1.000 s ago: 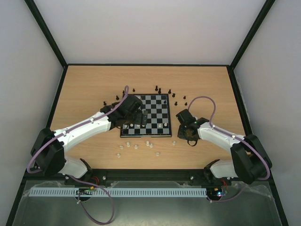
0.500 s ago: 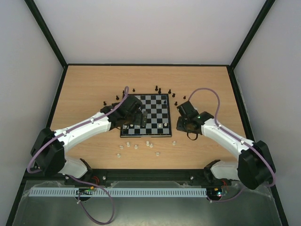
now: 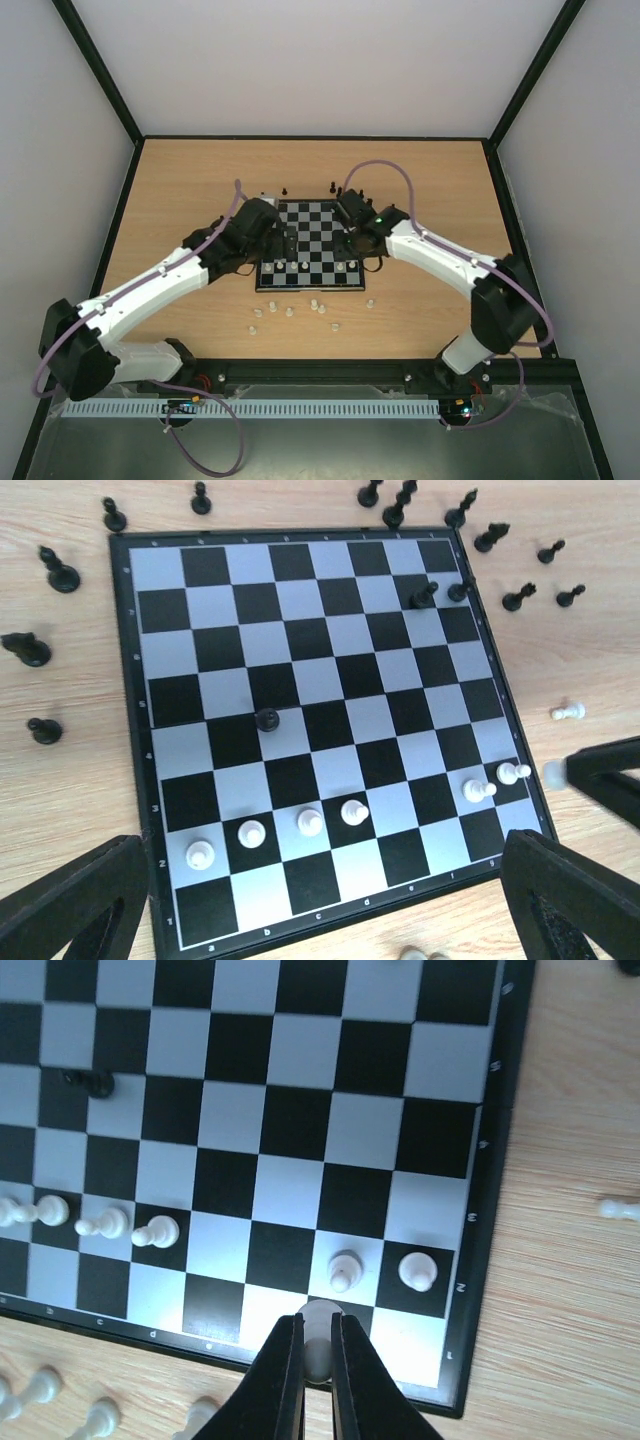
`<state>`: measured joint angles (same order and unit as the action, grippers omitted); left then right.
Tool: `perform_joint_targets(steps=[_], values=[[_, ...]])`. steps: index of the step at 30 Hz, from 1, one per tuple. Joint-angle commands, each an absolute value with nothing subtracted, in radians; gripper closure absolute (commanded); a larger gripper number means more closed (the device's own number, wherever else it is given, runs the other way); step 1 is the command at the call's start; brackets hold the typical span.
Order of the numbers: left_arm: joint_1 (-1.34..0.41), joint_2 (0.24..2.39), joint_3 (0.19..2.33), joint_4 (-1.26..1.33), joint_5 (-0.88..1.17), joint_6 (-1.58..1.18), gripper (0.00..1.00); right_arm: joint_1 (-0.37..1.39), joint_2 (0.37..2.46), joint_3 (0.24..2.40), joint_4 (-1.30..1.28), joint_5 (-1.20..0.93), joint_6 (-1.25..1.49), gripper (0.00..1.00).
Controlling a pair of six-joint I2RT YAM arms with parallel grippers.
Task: Set up the chess pieces on the board
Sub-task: Place the chess piece on the chessboard.
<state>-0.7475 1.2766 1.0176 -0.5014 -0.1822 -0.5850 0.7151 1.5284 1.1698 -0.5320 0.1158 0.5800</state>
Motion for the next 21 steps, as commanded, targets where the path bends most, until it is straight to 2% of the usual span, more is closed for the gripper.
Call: perform_joint_targets(steps=[1, 10, 21], values=[[-0.724, 1.205, 0.995, -0.551, -0.211, -0.603, 0.01, 0.749, 1.613, 1.224, -0.588, 0.077, 0.534, 0.99], [-0.672, 1.058, 0.956, -0.568, -0.226, -0.617, 0.01, 0.815, 1.777, 1.324, -0.589, 0.082, 0.520, 0.99], [-0.644, 1.034, 0.938, -0.577, -0.217, -0.607, 0.01, 0.863, 1.893, 1.391, -0.605, 0.096, 0.522, 0.97]])
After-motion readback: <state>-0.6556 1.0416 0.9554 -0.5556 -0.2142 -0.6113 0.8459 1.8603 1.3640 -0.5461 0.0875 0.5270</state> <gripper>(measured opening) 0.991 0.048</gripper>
